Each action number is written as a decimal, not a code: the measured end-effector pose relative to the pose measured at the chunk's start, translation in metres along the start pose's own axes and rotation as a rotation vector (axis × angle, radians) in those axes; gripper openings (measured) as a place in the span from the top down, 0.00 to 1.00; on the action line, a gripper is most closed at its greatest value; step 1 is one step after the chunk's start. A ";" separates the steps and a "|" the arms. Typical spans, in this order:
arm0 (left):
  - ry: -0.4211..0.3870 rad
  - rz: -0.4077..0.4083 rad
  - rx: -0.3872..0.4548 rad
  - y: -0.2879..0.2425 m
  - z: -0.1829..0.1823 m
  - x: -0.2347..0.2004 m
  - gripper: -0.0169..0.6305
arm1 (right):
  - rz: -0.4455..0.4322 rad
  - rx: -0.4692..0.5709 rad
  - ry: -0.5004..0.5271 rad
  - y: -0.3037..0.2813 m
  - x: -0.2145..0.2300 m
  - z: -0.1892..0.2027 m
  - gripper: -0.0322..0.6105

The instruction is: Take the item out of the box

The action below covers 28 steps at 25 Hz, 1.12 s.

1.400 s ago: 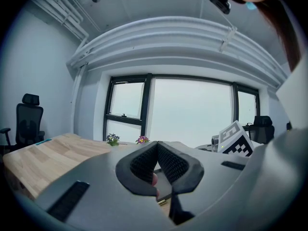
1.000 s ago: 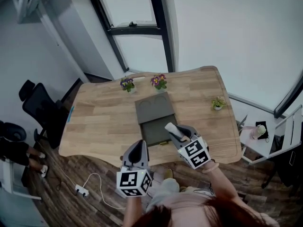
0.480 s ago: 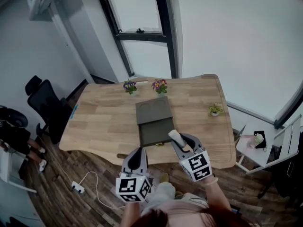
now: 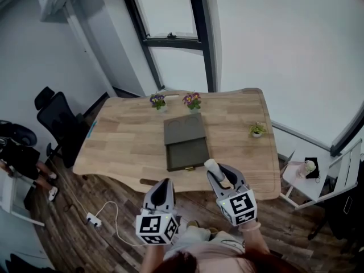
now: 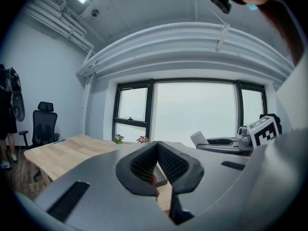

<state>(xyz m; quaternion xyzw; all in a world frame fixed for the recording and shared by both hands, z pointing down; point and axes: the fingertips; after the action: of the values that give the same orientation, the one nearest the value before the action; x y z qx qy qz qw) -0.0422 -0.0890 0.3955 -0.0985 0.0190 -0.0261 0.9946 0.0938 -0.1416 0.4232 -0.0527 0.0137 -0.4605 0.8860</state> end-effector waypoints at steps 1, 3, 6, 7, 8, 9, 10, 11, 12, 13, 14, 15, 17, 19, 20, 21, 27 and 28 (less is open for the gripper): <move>-0.002 0.000 -0.002 0.001 0.001 -0.001 0.97 | 0.008 0.005 0.003 0.002 0.000 -0.001 0.75; -0.004 0.002 -0.006 0.004 0.002 -0.002 0.97 | 0.023 0.014 0.009 0.006 0.001 -0.004 0.75; -0.003 0.010 -0.005 0.006 0.002 -0.005 0.97 | 0.042 0.033 0.010 0.008 0.002 -0.009 0.75; -0.003 0.015 -0.004 0.006 0.001 -0.007 0.97 | 0.048 0.038 0.012 0.007 0.001 -0.011 0.75; -0.004 0.020 -0.002 0.007 0.000 -0.009 0.97 | 0.053 0.043 0.015 0.006 -0.001 -0.013 0.75; -0.005 0.026 0.000 0.008 -0.001 -0.011 0.97 | 0.057 0.048 0.018 0.005 -0.004 -0.014 0.75; -0.006 0.033 0.001 0.008 -0.001 -0.013 0.97 | 0.062 0.054 0.019 0.003 -0.007 -0.015 0.75; -0.009 0.040 0.001 0.009 -0.001 -0.016 0.97 | 0.068 0.058 0.019 0.000 -0.010 -0.015 0.75; -0.013 0.046 0.000 0.009 -0.001 -0.019 0.97 | 0.076 0.060 0.021 -0.002 -0.014 -0.016 0.75; -0.018 0.052 -0.001 0.010 -0.001 -0.022 0.97 | 0.085 0.057 0.025 -0.004 -0.017 -0.018 0.75; -0.020 0.058 -0.002 0.010 -0.001 -0.026 0.97 | 0.093 0.053 0.030 -0.007 -0.020 -0.020 0.75; -0.020 0.063 -0.002 0.011 -0.002 -0.030 0.97 | 0.100 0.049 0.034 -0.010 -0.023 -0.022 0.75; -0.015 0.073 -0.003 0.013 -0.005 -0.039 0.97 | 0.110 0.040 0.043 -0.014 -0.030 -0.026 0.75; -0.010 0.082 0.000 0.015 -0.007 -0.048 0.97 | 0.122 0.030 0.055 -0.016 -0.036 -0.030 0.75; -0.009 0.088 0.001 0.016 -0.008 -0.052 0.97 | 0.130 0.026 0.060 -0.018 -0.038 -0.031 0.75; -0.010 0.094 0.003 0.015 -0.008 -0.055 0.97 | 0.137 0.022 0.062 -0.020 -0.040 -0.032 0.75; -0.011 0.128 0.016 0.018 -0.008 -0.073 0.97 | 0.149 0.018 0.084 -0.037 -0.061 -0.037 0.75; -0.009 0.131 0.019 0.018 -0.009 -0.075 0.97 | 0.152 0.018 0.090 -0.039 -0.063 -0.039 0.75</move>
<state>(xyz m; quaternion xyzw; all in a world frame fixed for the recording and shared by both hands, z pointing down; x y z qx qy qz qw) -0.1169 -0.0685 0.3859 -0.0876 0.0206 0.0394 0.9952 0.0232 -0.1151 0.3870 -0.0229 0.0535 -0.3937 0.9174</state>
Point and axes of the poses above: the fingertips, and each gripper's own axes: y backward along the fingers, x to its right, z out of its underside, and after that the axes turned 13 degrees about -z, right-handed
